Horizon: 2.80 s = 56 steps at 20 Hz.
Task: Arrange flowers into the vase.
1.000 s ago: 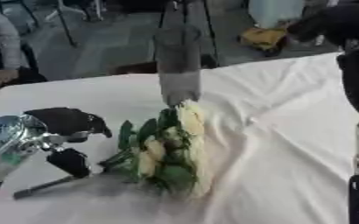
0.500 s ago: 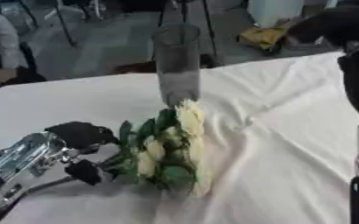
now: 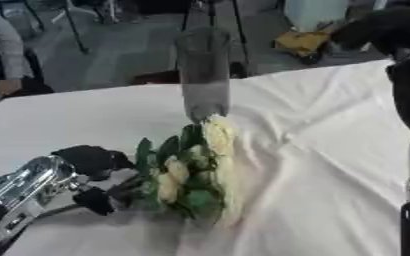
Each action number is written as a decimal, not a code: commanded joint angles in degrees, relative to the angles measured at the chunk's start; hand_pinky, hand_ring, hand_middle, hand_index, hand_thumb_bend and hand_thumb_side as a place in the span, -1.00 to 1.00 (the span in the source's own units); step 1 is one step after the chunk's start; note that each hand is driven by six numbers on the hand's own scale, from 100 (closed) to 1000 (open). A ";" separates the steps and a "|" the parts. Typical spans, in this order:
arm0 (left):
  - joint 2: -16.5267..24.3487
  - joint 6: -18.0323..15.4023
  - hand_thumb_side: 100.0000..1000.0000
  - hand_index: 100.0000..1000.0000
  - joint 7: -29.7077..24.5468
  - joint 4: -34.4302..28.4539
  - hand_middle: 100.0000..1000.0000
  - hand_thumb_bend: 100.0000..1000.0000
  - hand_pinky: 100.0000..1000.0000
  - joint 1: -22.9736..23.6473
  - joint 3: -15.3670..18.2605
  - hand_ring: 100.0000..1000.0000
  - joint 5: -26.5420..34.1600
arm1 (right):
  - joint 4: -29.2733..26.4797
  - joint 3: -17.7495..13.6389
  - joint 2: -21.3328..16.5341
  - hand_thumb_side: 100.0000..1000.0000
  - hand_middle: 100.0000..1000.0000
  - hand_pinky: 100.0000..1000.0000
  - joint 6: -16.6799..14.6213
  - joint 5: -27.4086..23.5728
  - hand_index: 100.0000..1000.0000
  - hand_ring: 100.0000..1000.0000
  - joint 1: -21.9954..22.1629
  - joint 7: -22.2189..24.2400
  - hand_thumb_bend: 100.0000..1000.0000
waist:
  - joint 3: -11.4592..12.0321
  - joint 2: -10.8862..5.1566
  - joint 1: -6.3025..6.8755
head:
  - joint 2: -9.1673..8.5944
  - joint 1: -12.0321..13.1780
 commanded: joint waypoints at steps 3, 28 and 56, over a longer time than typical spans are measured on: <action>2.68 0.87 0.46 1.00 -2.48 -1.63 0.86 -0.61 0.60 0.16 1.78 0.71 1.21 | -1.05 -0.08 -0.47 1.00 0.09 0.42 0.14 -0.79 0.60 0.36 -0.67 0.11 -0.77 | 0.22 -0.66 -0.15 | -0.82 0.20; -1.75 -0.28 0.32 0.71 2.46 5.89 0.47 -1.00 0.38 0.06 1.24 0.44 -4.84 | -1.05 -0.41 -0.63 1.00 0.08 0.43 0.29 -1.59 0.59 0.36 -0.83 0.46 -0.75 | -0.23 0.12 -0.43 | -1.66 0.64; -4.52 3.84 -0.03 -0.30 14.46 8.34 -0.52 -1.00 -0.80 -1.51 3.16 -0.75 -3.03 | -1.05 -0.81 -0.80 1.00 0.08 0.43 0.58 -2.06 0.60 0.35 -0.82 -0.08 -0.76 | -0.54 0.50 -0.52 | -2.15 1.00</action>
